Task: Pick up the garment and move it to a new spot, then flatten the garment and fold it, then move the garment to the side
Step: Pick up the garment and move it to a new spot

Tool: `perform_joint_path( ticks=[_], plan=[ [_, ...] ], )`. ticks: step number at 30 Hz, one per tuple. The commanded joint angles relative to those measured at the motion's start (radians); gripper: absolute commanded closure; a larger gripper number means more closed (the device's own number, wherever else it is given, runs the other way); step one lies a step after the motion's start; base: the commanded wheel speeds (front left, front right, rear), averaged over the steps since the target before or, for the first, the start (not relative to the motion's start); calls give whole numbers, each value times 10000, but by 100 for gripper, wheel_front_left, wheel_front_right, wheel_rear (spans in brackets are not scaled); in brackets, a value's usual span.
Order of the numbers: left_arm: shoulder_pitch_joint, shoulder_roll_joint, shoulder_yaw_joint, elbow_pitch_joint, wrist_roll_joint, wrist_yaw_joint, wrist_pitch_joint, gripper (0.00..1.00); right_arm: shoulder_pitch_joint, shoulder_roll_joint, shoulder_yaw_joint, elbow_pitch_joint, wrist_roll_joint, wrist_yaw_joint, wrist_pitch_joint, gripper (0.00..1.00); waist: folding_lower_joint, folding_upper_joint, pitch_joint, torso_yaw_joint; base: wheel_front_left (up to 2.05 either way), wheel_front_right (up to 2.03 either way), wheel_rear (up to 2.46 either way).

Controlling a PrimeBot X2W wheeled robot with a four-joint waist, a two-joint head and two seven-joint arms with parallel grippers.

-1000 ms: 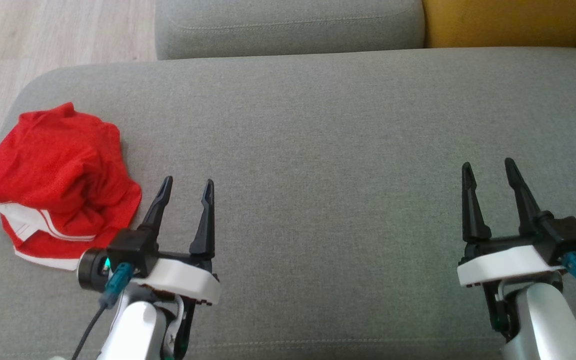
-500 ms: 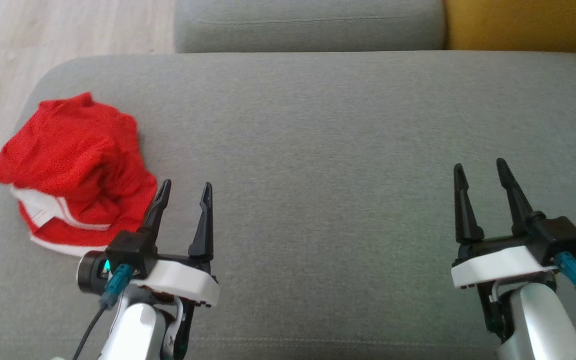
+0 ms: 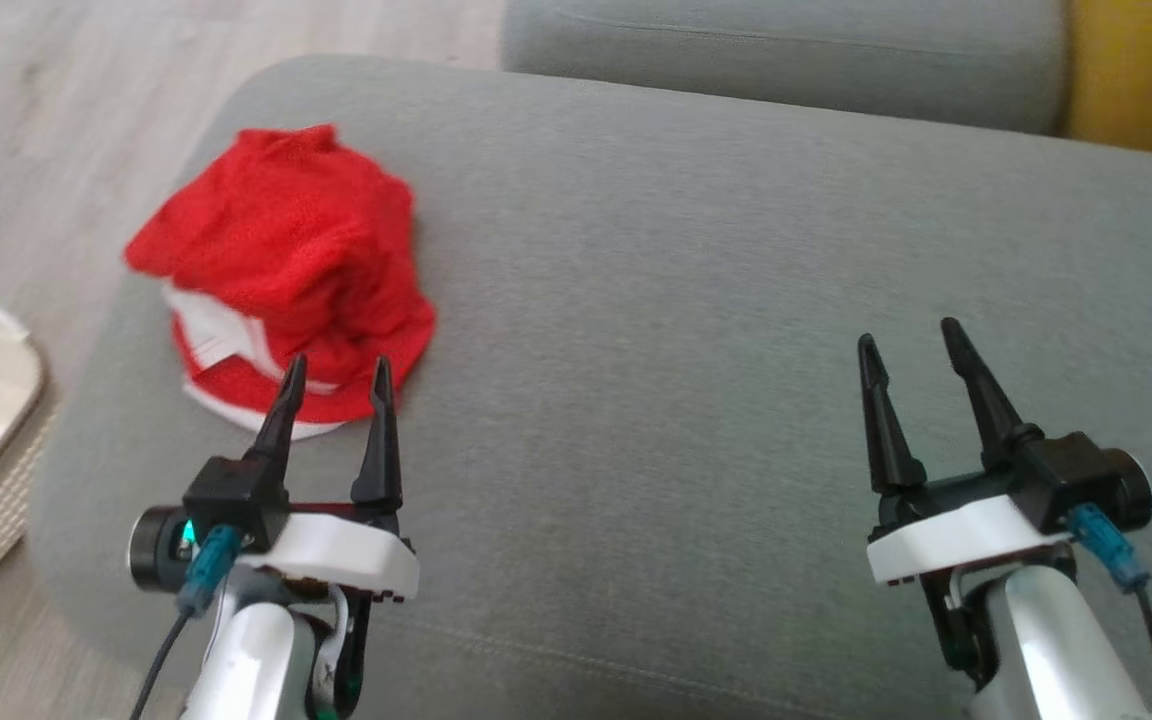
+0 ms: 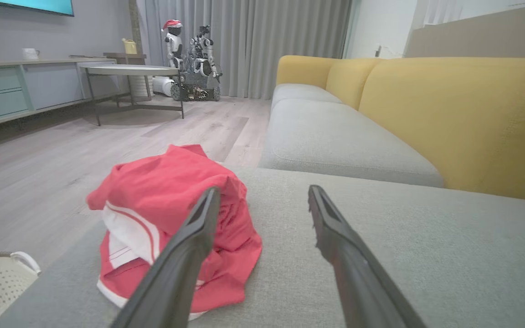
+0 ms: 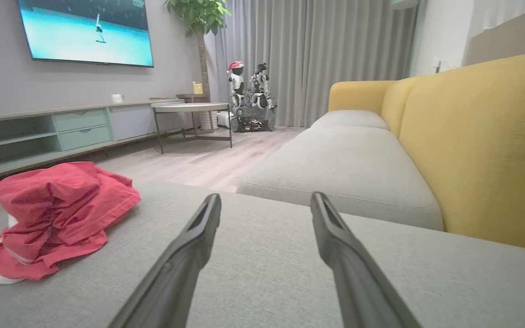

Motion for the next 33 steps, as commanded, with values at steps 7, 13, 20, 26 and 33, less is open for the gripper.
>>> perform_joint_path(
  ticks=[7,13,20,26,33],
  plan=[
    [16,28,567,-491,84,81,-92,0,-382,-58,245,-255,48,77,-57,0,0,0,-141,1341,0,0,0],
    [195,28,573,-557,-6,85,-92,0,-231,-58,376,-260,127,77,-72,0,0,0,-203,1976,0,0,0],
    [304,28,617,-594,-73,83,-92,0,-156,-58,514,-275,209,77,-88,0,0,0,-239,2371,0,0,0],
    [318,28,693,-594,4,-11,-92,0,-160,-58,591,-279,196,77,-95,0,0,0,-181,2329,0,0,0],
    [-89,66,1372,-518,49,-349,-92,0,-318,-58,292,-662,-24,77,20,0,0,0,400,1846,0,0,0]
  ],
)
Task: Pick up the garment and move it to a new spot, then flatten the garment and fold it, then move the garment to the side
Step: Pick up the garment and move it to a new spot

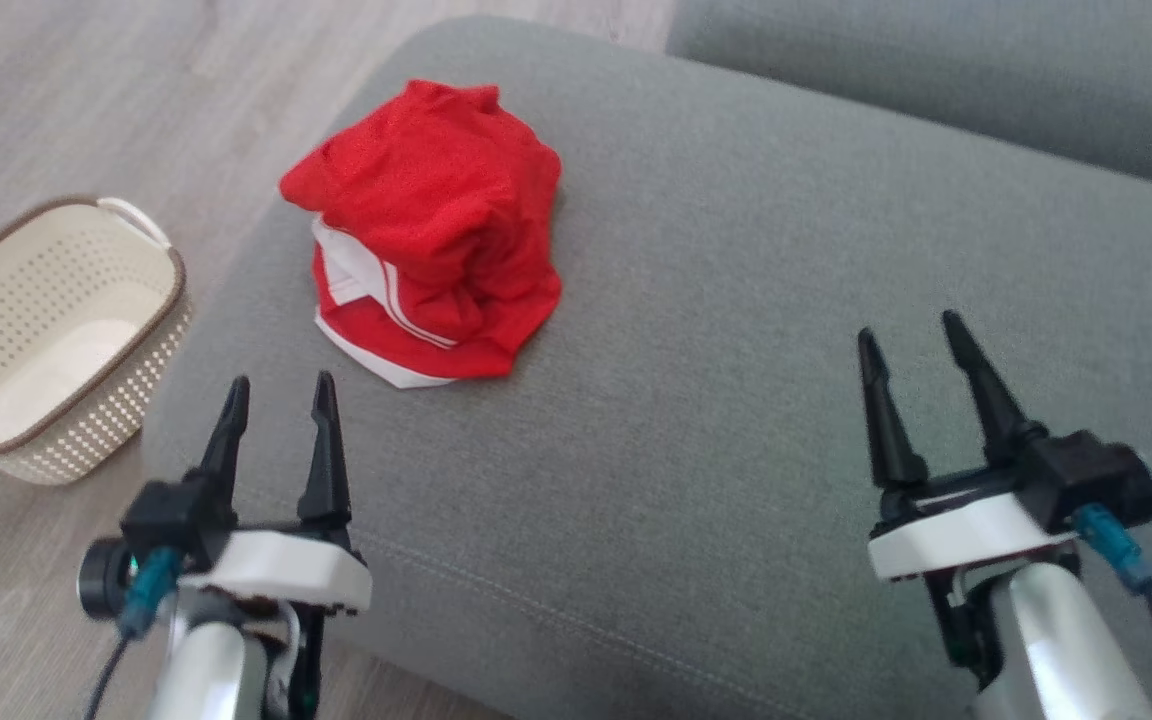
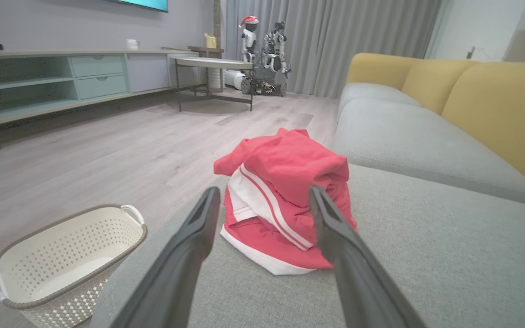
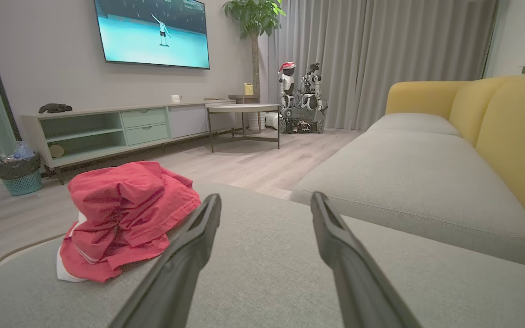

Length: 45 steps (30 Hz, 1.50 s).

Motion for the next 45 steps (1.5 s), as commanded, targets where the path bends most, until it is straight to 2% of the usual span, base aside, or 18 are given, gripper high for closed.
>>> perform_joint_path(
  ticks=[1,8,12,20,30,31,32,33,40,45],
  plan=[
    [-775,119,448,-190,63,-203,-92,0,-383,-52,55,-511,-134,77,52,0,0,0,337,-250,0,0,0],
    [-2538,803,646,1664,-232,-1250,1,0,-467,-52,-574,-1295,-401,77,419,0,0,0,1144,-740,0,0,0],
    [-3920,1215,726,2701,-665,-1597,515,0,-580,-52,-720,-1869,-618,77,693,0,0,0,1784,-1012,0,0,0],
    [-6223,2119,554,4607,-1133,-1854,1061,0,-838,-52,-476,-2431,-1143,77,1172,0,0,0,2734,-1650,0,0,0],
    [-7906,2726,22,6725,-1331,-1904,1339,0,-994,-52,-503,-2584,-1144,77,1081,0,0,0,3296,-2163,0,0,0],
    [-8005,2750,-35,6914,-1331,-1905,1375,56,-1013,-52,-507,-2566,-1127,77,1055,0,0,0,3312,-2192,0,0,0],
    [-8005,2750,-35,6914,-1331,-1905,1375,56,-1013,-52,-507,-2566,-1127,77,1055,0,0,0,3312,-2192,0,0,0],
    [-8091,2776,-88,7082,-1329,-1906,1386,100,-1031,-52,-510,-2547,-1107,77,1028,0,0,0,3322,-2219,0,0,0],
    [-8324,2870,-384,7813,-1387,-1910,825,100,-1074,-52,-599,-2290,-933,77,792,0,0,0,3091,-2284,0,0,0],
    [-8420,2863,-274,7554,-1468,-1853,95,100,-1001,-52,-674,-2039,-791,77,630,0,0,0,2630,-2197,0,0,0]
  ],
)
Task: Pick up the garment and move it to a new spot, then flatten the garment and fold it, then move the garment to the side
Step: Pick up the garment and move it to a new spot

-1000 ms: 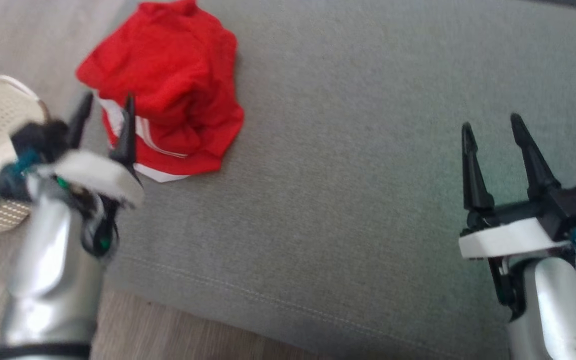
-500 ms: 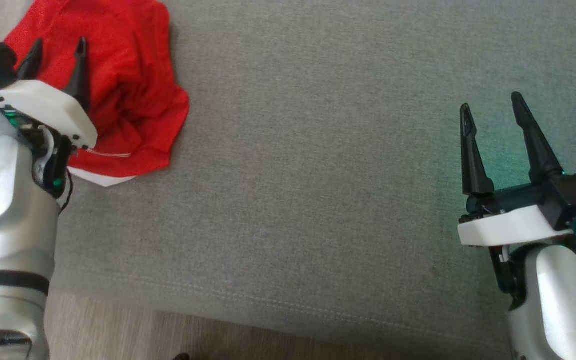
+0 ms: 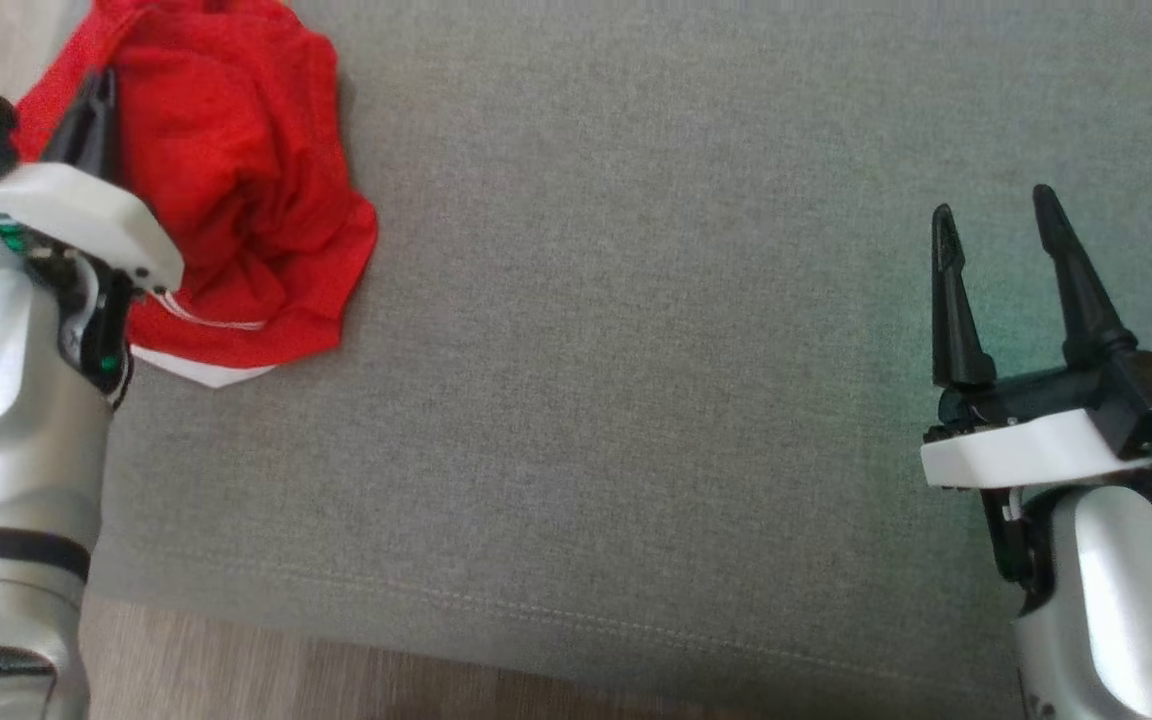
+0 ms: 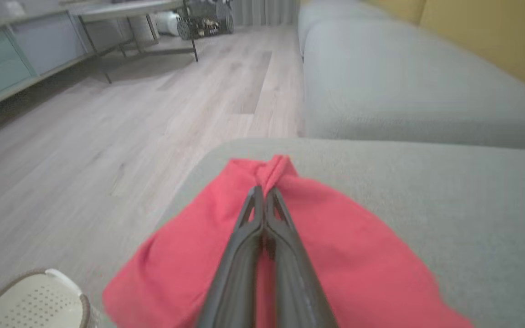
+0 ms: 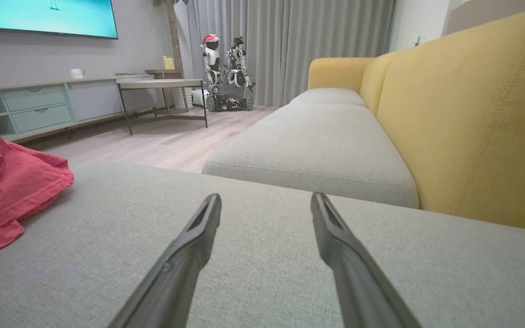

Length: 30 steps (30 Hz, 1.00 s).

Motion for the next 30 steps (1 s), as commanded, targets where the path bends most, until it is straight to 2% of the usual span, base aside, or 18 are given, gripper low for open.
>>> perform_joint_path(
  ticks=[1,4,8,15,21,30],
  plan=[
    [-432,605,362,-443,-68,55,-139,100,-123,-24,244,-257,74,77,-131,0,0,0,-234,30,0,0,0],
    [-284,631,511,-1167,-107,64,-232,100,-123,-24,288,-78,225,77,-275,0,0,0,-592,-23,0,0,0],
    [94,586,825,-2973,12,236,-245,100,-153,-24,361,197,448,77,-413,0,0,0,-1030,-172,0,0,0],
    [848,49,769,-5706,435,471,-248,100,-284,-24,487,596,707,77,-652,0,0,0,-1800,-696,0,0,0],
    [1250,-269,182,-6762,718,526,-108,100,-435,-24,853,822,893,77,-761,0,0,0,-2147,-1565,0,0,0],
    [1278,-884,-560,-7492,949,785,270,100,-800,-24,1129,345,882,77,-813,0,0,0,-1688,-3248,0,0,0]
  ],
)
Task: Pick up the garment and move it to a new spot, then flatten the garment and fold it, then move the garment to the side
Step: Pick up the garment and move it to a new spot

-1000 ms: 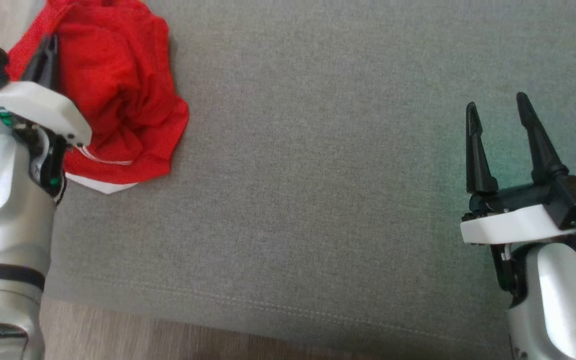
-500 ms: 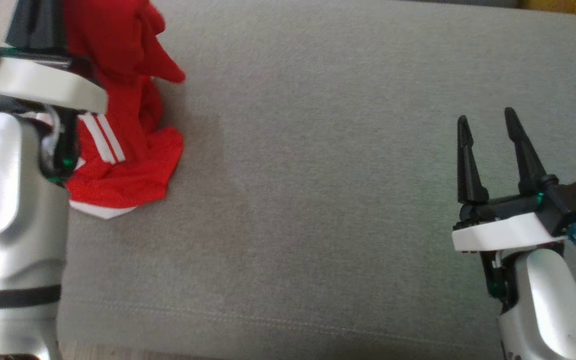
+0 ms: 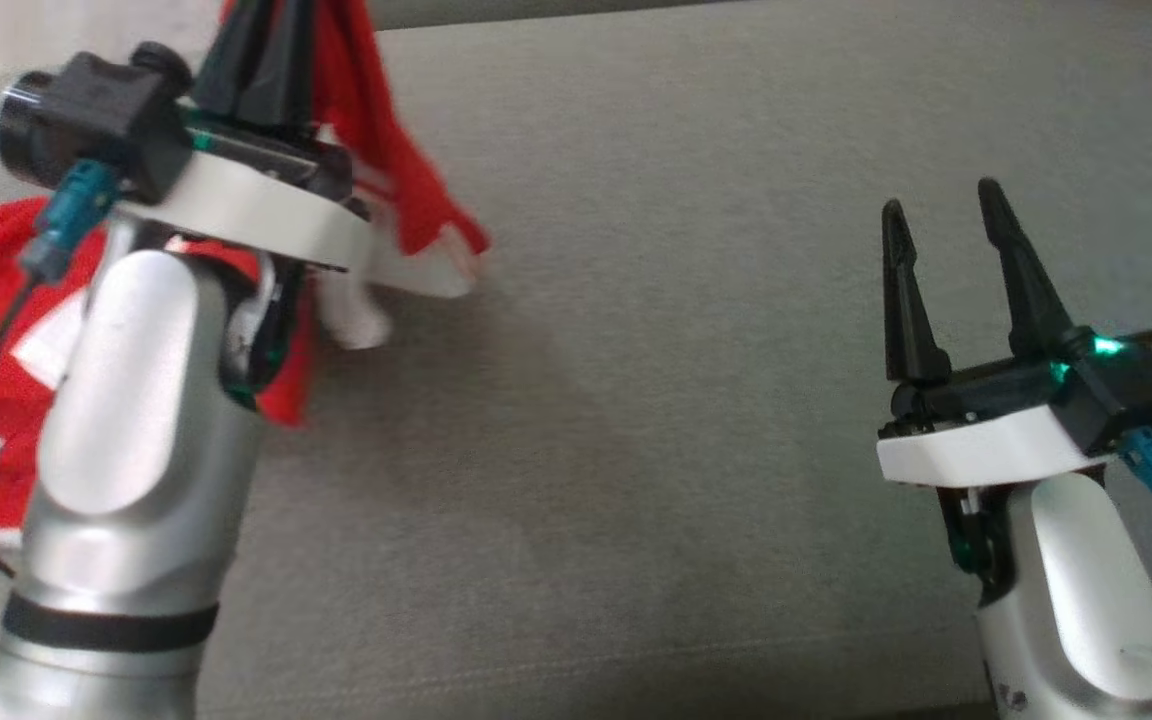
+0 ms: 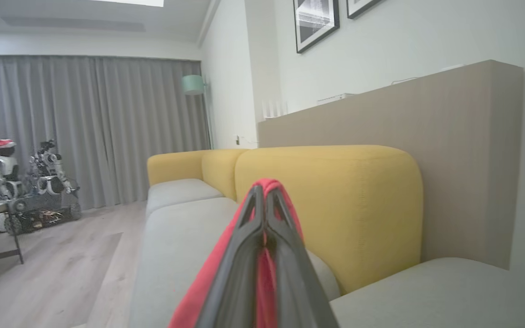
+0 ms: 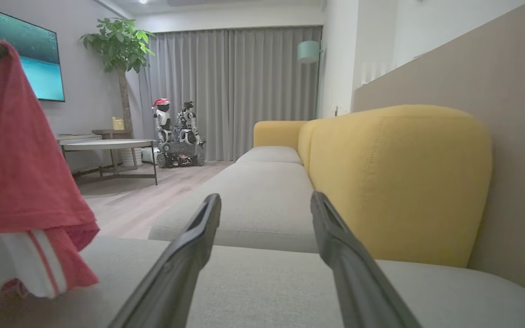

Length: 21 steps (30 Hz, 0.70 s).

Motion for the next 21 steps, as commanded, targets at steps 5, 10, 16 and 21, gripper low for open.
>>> perform_joint_path(
  ticks=[5,10,16,21],
  plan=[
    [-801,-351,-156,-93,154,175,-32,100,-525,-26,401,-963,127,77,-61,0,0,-1,510,-1401,0,0,0],
    [-1499,-923,-786,588,250,490,-214,100,-616,-26,414,-1381,255,77,-23,0,0,-1,826,-2151,0,0,0],
    [-2048,-1125,-2031,1684,-467,871,-422,100,-695,-26,362,-1564,501,77,-38,0,0,-1,1227,-2807,0,0,0],
    [-2286,-1131,-3911,2836,-1527,1146,-482,0,-693,-26,271,-1508,689,77,-91,0,0,-1,1480,-2972,0,0,0]
  ],
)
